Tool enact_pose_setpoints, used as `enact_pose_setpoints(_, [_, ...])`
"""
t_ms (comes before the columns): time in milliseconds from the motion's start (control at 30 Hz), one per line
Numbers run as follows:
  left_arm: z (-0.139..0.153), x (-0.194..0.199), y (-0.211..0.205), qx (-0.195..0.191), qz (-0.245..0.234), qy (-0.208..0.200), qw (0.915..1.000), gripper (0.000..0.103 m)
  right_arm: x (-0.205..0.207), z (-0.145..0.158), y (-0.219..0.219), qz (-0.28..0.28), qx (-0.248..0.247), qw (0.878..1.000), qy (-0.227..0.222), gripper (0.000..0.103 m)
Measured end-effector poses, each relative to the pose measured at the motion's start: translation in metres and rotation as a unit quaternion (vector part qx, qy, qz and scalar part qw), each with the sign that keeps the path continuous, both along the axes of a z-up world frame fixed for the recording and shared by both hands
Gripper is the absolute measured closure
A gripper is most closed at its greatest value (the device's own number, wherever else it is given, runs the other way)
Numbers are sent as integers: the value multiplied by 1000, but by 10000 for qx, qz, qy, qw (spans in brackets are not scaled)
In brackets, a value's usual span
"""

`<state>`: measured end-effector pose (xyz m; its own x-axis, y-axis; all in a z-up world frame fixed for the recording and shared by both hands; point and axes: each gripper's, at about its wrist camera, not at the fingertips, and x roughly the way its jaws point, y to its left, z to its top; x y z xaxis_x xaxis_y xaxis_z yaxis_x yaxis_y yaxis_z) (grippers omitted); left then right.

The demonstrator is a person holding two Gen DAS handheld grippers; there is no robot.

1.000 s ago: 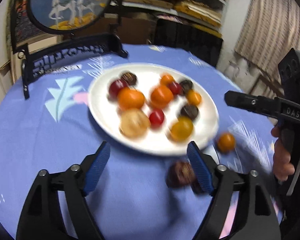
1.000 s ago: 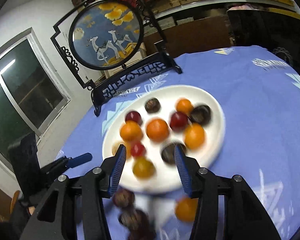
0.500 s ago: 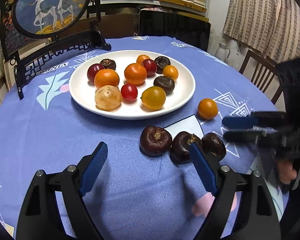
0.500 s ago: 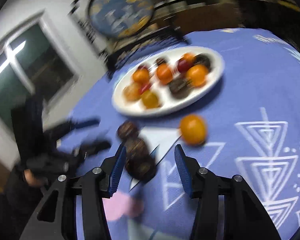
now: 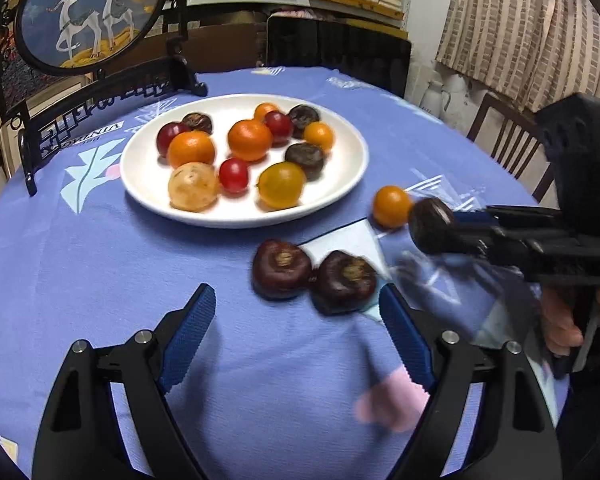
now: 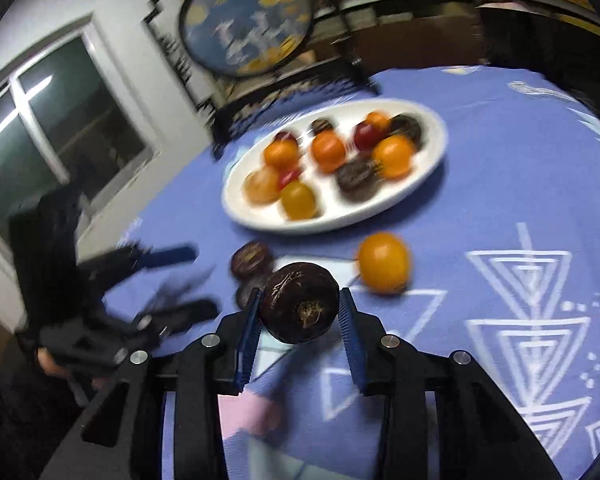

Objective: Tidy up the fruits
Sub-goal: 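Grasp a dark brown fruit with the right tool, then grasp a dark brown fruit with the left tool while the right tool releases its brown fruit onto the plate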

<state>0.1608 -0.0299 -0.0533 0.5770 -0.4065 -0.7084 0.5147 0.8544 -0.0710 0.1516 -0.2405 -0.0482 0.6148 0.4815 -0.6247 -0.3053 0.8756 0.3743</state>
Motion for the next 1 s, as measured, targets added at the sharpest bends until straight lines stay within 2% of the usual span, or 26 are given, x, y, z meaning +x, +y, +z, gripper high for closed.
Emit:
enact_pose_setpoints(133, [-1,-13,-26,145,-292,-15,9995,24,4,-3,-21,-267,269,9992,121,65])
enact_pose_setpoints(300, [-17,1,-44,331,-419,523,9972,32,5,-3,-17,-190,233,9995,78,65])
enact_pose_setpoints(400, [-23,14,-49,363,-303,705,9964,36,4,-4,-20,-184,291,9994,70,65])
enact_pose_setpoints(567, [-24,25,-54,397,-126,632,9971,51,2,-3,-23,-167,348,9992,89,65])
enact_pose_setpoints(600, [-24,25,-55,418,-120,603,9972,58,2,-4,-23,-161,353,9992,93,65])
enact_pose_setpoints(733, [-22,25,-54,369,-150,570,9976,58,3,-4,-22,-154,360,9992,110,65])
enact_pose_setpoints(1000, [-9,14,-41,-37,-122,365,9993,58,2,-4,-22,-161,362,9992,105,65])
